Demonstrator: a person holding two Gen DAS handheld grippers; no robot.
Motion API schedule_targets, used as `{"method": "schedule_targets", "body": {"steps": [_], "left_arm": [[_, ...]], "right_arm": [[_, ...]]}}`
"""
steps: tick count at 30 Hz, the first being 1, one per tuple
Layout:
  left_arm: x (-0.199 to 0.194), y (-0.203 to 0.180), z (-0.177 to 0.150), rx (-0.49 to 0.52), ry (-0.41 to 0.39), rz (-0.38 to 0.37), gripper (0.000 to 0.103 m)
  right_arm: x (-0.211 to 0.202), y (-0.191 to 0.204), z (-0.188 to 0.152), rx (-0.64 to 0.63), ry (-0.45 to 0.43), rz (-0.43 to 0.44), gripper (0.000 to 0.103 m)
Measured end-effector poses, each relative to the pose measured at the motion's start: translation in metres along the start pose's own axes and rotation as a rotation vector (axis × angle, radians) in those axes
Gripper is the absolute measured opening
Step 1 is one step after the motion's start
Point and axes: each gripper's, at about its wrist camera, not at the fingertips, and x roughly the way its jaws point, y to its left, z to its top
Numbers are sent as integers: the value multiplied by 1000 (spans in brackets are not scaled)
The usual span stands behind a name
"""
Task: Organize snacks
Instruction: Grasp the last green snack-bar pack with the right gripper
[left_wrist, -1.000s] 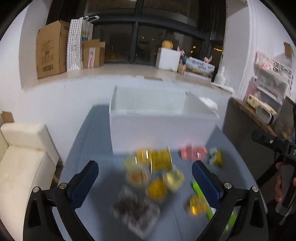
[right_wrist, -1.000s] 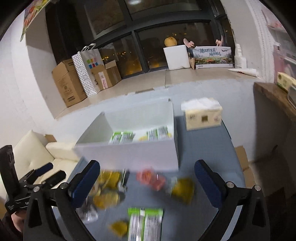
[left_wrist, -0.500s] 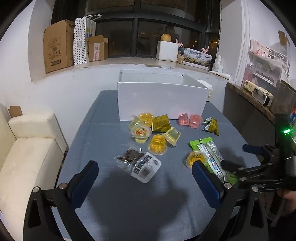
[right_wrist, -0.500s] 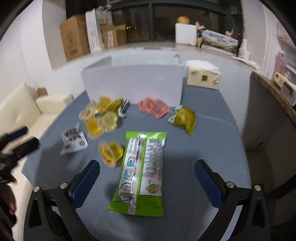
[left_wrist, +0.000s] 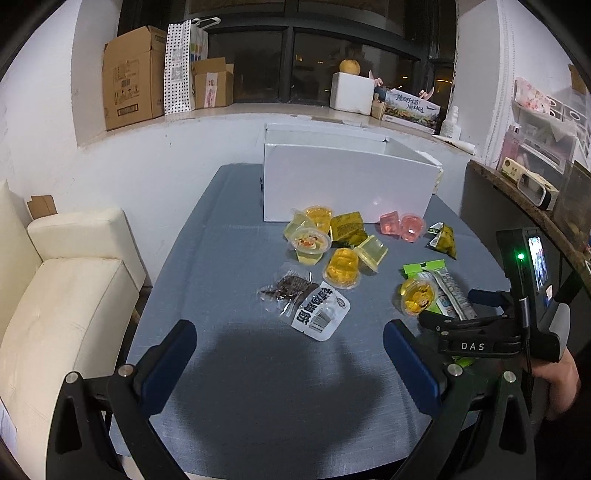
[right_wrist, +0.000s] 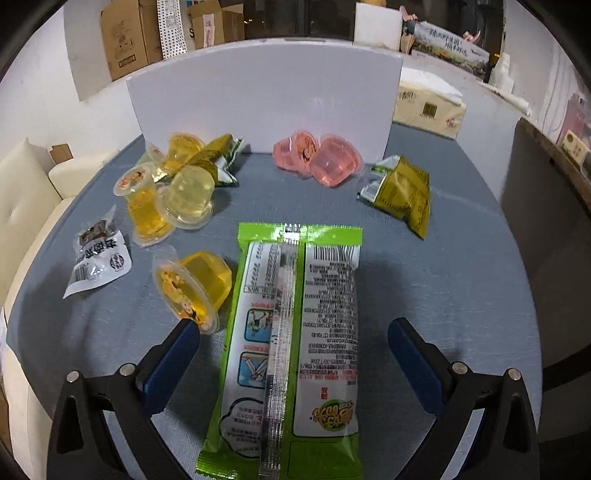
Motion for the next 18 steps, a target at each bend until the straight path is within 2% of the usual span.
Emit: {"method": "schedule_targets", "body": {"steps": [5,7,8,9,12,18], "left_arm": [[11,-4,-2,14,31,12,103],[16,-5,-2,21,41,13,103],[18,-5,-2,27,46,12,103],[21,-7,-3,38,49,18,103],[29,-11,-3,64,63,33,103],[55,-9,3,60,104,-33,103]], "right_arm": [[-3,0,-3,3,-24,-11,102],[-8,0,-5,10,-59,-19,90],[-12,0,-6,12,-73,-23,69],[-13,0,-6,19,-68,-23,66],[-18,-1,-7,30,-67,4,65],[-38,-18,-4,95,-116,51,63]]}}
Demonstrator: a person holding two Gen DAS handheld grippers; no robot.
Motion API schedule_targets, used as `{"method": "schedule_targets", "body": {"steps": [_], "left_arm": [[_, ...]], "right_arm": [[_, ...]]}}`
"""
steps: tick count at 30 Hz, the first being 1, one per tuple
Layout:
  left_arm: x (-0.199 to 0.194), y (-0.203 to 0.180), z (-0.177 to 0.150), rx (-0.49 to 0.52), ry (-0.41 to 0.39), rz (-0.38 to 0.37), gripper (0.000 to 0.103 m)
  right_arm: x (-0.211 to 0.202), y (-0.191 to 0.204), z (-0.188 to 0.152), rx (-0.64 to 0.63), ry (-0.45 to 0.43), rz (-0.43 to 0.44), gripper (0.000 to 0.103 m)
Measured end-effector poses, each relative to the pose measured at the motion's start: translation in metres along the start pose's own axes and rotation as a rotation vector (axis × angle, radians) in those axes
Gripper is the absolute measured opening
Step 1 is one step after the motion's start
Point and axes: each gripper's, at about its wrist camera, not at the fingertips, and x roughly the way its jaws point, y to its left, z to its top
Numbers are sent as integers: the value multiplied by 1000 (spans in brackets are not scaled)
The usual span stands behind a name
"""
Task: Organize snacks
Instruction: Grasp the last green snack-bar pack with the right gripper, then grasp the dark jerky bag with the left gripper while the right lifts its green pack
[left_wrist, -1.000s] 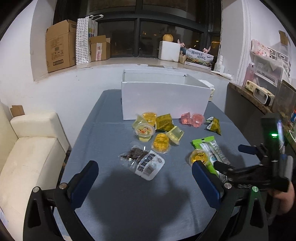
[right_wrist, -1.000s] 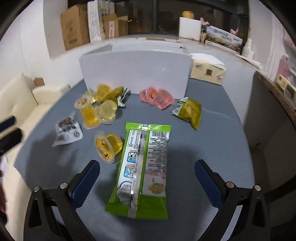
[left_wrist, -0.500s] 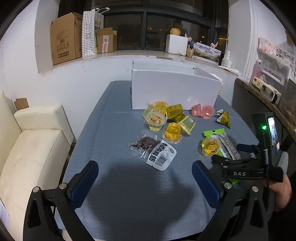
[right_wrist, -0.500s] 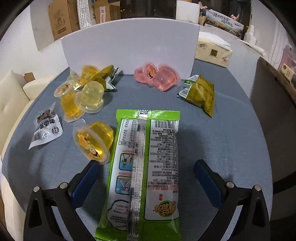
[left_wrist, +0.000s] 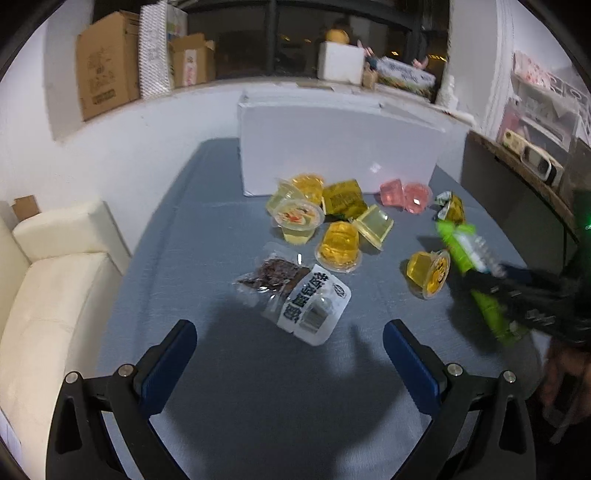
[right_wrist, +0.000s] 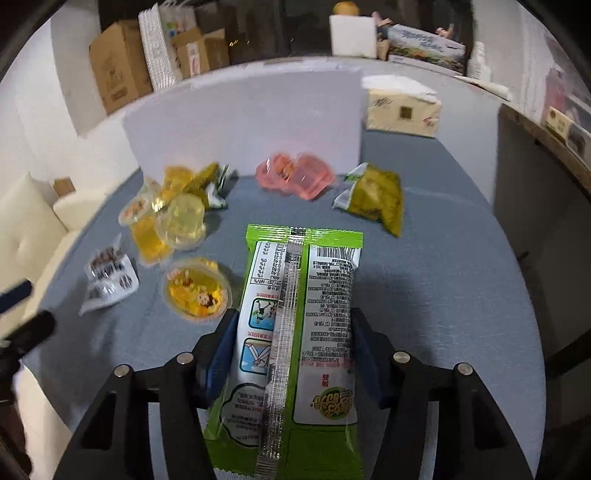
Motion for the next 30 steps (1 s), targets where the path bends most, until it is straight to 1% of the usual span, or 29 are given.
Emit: {"method": "schedule_targets", "body": {"steps": [3,5,7,8,10,11,13,17,18,19,20,21,23,24,25,28,30], "left_arm": [[22,5,9,15,26,-11,103],[39,13,17,-14,54,7,103],[49,19,23,-48,57,2,103],[56,19,26,-57,61,12,103],[67,15,31,-37,74,59,103],[73,12,33,-25,80,69,103],[80,10,33,-36,94,63,103],[79,5,31,-39,81,82,101],[78,4,29,-37,78,85,97],[75,1,26,-30,69,91,89],[72,0,25,-23,58,87,84],[69,0,24,-27,54,92,81],[65,3,22,-51,53,72,76],[61,4,22,-50,40,74,67],[56,4,21,-45,25,80,65],[51,2,19,-40,44,57,64],[47,0,16,-39,34,47,64]], "right_arm": [[-21,-2,4,0,-46,15,63],[-32,-3,4,-2,-68,14,63],[-42,-3,6,-1,-89,17,63],[-46,-2,6,-4,-96,20,63],[-53,0,6,-9,-110,26,63],[-55,1,6,-13,-113,27,63],[-57,5,7,-27,-120,23,63],[-57,5,6,-31,-118,32,63],[-57,5,5,-29,-116,35,63],[-56,4,4,-28,-114,35,63],[-55,4,3,-27,-112,38,63],[-55,4,2,-27,-111,42,63],[-54,5,1,-28,-110,47,63],[-54,6,1,-31,-110,50,63],[-54,7,1,-33,-111,53,63],[-53,8,1,-37,-111,57,63],[-54,9,1,-38,-113,61,63]]}}
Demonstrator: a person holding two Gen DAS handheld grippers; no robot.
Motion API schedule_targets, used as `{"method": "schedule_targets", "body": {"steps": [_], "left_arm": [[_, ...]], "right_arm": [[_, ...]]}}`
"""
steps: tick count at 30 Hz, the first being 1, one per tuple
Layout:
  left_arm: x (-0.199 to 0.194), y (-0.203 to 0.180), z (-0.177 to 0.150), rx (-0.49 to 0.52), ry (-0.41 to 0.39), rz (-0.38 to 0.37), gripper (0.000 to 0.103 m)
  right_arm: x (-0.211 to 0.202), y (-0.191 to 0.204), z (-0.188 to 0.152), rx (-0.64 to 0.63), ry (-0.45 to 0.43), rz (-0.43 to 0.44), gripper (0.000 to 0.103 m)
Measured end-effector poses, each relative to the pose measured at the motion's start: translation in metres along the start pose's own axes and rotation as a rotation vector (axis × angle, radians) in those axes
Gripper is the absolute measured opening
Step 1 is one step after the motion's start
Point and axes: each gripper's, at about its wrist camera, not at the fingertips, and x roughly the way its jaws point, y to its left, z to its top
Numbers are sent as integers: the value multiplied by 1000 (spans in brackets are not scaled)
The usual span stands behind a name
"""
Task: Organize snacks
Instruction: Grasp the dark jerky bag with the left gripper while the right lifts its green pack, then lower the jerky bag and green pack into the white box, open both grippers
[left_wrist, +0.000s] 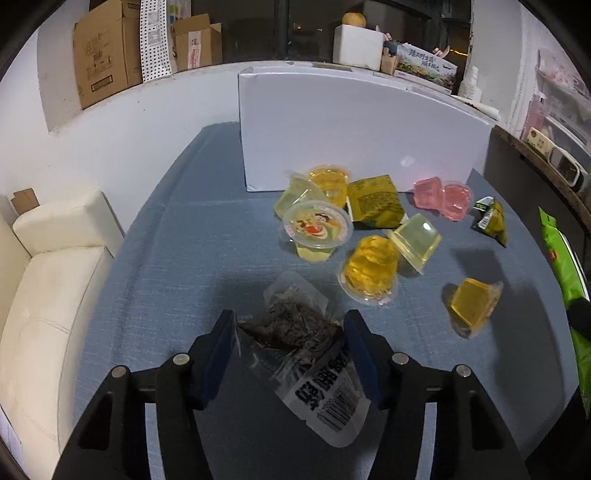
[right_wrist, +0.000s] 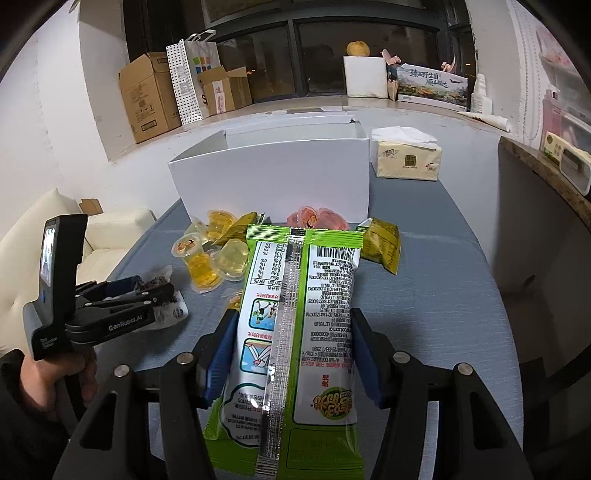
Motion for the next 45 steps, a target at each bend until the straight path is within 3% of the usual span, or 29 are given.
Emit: {"method": "schedule_targets", "body": {"steps": [18,26,32,39,45], "left_arm": [[-73,-23,54,66,-204,-35,64],[-85,-29,112,92,-296,-40,64],[-72,-32,167,100,-322,-57,64],[-36,-36,224,121,-297,-54,64],[-2,-31,253,143,-266,-34,64]], "right_arm": [[-13,-3,14,-8,-55,-8,63],[-15,-6,74,-35,-139,-23,63],[8,-11,132,-25,-166,-18,63],[54,-23,186,-10,-135,-25,63],[89,-37,217,11,-108,-35,63]]}}
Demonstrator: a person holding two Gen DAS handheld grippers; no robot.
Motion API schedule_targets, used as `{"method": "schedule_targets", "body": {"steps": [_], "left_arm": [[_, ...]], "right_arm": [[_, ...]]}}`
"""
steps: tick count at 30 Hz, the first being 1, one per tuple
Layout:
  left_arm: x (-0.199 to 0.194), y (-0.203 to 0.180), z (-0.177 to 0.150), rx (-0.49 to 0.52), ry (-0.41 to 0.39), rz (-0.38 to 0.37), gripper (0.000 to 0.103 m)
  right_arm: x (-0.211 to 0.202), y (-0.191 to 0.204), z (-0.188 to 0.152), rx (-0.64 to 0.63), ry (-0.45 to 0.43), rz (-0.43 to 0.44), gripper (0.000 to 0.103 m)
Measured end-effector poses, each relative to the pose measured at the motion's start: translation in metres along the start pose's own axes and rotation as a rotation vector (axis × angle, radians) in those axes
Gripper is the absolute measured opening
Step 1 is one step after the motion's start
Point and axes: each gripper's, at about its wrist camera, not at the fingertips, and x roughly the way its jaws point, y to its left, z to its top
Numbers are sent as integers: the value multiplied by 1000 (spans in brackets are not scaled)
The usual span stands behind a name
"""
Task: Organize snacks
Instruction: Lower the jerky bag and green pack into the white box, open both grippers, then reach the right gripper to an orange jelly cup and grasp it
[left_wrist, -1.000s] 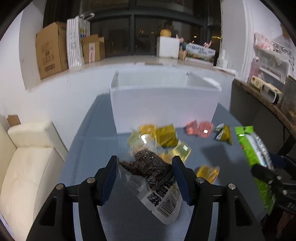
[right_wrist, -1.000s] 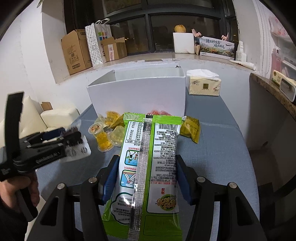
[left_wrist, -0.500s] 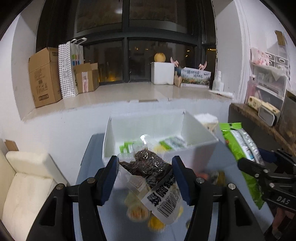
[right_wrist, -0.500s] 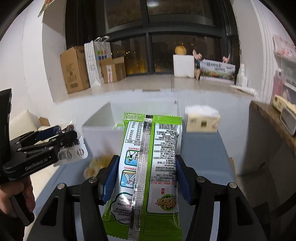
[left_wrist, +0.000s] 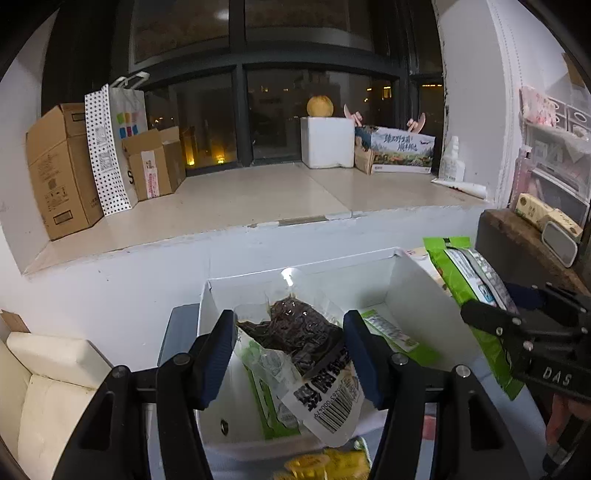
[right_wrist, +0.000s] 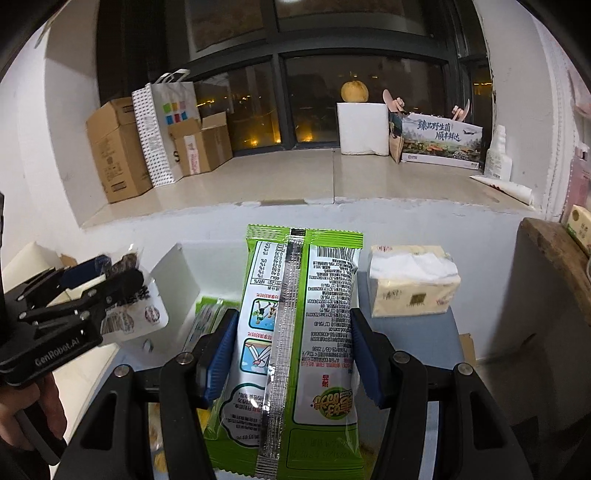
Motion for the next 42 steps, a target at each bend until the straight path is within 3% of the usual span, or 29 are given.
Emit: {"method": "schedule_targets", "body": {"steps": [3,4,6,8,17,27,31,36,42], "left_arm": [[23,3,2,9,62,1,68],[28,4,1,7,72,23,79],[34,9,-2,-13,80,57,101],[32,13,-5,-33,68,37,102],[14,13,-12,-19,55,55,102],[-32,-8,-28,7,44,43,103],[-71,-16,-59,6,33,53,103],[-107,-21,-109,-32,57,55,103],[-134,-18,-167,-131,107,37,103]], "right_arm": [[22,-2,10,7,17,5,65],[28,-2,13,9,14,5,67],[34,0,18,-4,-8,39,90],[35,2,18,-27,-22,5,102],[20,-3,7,6,-40,7,103],[-31,1,-10,5,-65,46,103],[-62,-2,-35,-10,-84,79,103],[-90,-5,-80,1,-30,122,103],[-97,21,-144,-64,47,138,103]]}}
